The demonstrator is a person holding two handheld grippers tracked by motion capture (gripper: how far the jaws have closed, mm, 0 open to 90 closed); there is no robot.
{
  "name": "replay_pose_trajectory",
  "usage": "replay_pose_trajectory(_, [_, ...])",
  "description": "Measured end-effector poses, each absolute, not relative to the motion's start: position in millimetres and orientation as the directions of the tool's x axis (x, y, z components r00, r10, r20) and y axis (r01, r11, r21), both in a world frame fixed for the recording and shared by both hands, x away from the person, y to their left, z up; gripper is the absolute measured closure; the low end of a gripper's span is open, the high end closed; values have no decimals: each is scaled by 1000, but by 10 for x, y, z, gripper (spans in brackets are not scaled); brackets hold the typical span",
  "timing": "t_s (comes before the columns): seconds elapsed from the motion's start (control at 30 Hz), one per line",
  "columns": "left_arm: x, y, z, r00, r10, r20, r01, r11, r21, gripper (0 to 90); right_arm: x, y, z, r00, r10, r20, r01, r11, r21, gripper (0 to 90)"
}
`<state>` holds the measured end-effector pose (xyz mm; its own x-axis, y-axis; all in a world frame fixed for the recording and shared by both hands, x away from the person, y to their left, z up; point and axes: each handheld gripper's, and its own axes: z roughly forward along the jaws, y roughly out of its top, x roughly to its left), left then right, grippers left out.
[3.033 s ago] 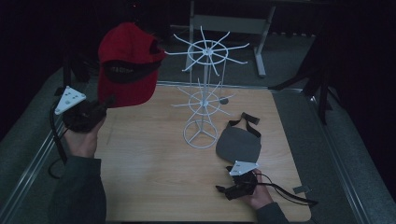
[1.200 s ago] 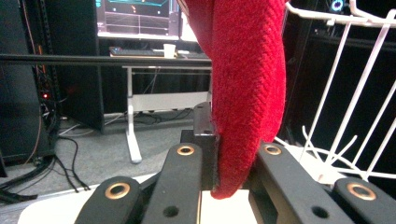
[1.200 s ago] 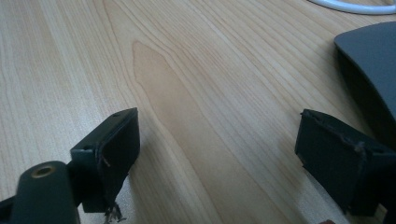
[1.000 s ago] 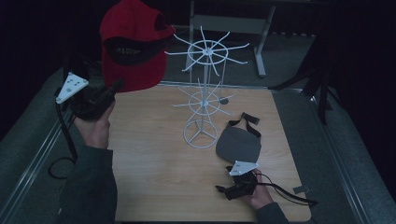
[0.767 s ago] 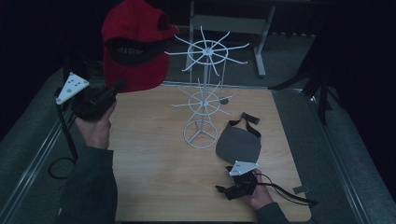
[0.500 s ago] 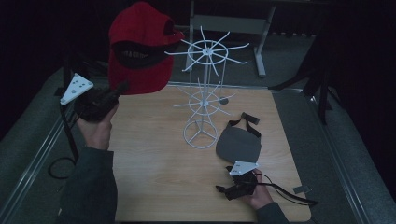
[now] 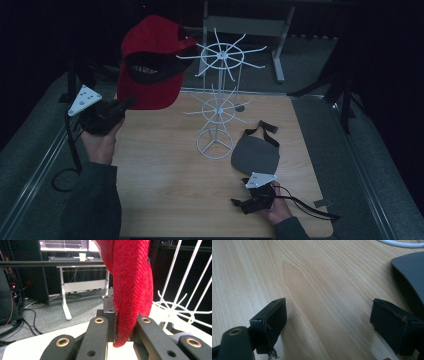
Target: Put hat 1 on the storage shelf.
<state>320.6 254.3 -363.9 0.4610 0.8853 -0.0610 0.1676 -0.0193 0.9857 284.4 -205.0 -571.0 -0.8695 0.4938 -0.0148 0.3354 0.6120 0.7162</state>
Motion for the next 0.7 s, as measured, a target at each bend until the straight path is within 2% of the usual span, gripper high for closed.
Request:
replay_pose_trajectory(0.57, [3169, 2567, -3876, 493, 869, -50, 219, -69, 973, 846, 2844, -2049, -5710, -869, 494, -15, 335, 611, 717, 138])
replay_pose_trajectory(0.7, [3161, 2571, -3892, 495, 868, -47, 219, -72, 973, 793, 2845, -2049, -5711, -870, 494, -15, 335, 611, 718, 138])
